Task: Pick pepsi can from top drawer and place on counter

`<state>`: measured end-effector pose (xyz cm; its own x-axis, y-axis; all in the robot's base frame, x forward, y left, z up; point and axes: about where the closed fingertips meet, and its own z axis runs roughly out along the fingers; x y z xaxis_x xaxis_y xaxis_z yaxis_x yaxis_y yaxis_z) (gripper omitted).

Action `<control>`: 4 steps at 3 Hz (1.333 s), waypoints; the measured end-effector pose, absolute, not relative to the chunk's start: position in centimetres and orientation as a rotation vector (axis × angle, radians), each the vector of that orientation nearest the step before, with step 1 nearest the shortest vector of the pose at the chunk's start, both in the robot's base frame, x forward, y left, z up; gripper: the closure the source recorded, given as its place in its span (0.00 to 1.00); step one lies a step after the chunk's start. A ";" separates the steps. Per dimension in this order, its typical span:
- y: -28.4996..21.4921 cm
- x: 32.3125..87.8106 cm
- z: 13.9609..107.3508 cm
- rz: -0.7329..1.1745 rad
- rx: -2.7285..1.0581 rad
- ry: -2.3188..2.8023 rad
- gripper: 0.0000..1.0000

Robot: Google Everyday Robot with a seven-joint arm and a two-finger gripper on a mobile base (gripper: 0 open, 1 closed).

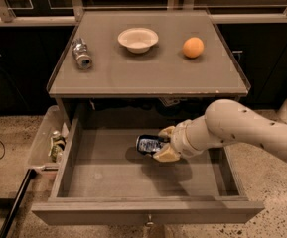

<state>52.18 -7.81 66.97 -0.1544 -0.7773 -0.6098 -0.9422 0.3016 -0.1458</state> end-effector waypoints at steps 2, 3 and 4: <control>-7.8 49.9 78.0 0.032 -1.580 1.968 1.00; -9.7 50.6 83.6 -0.060 -1.555 1.952 1.00; -9.7 50.6 83.6 -0.061 -1.555 1.952 1.00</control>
Offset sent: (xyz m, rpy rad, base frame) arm -0.0287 -0.0082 0.1817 -0.2979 -0.2568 -0.0751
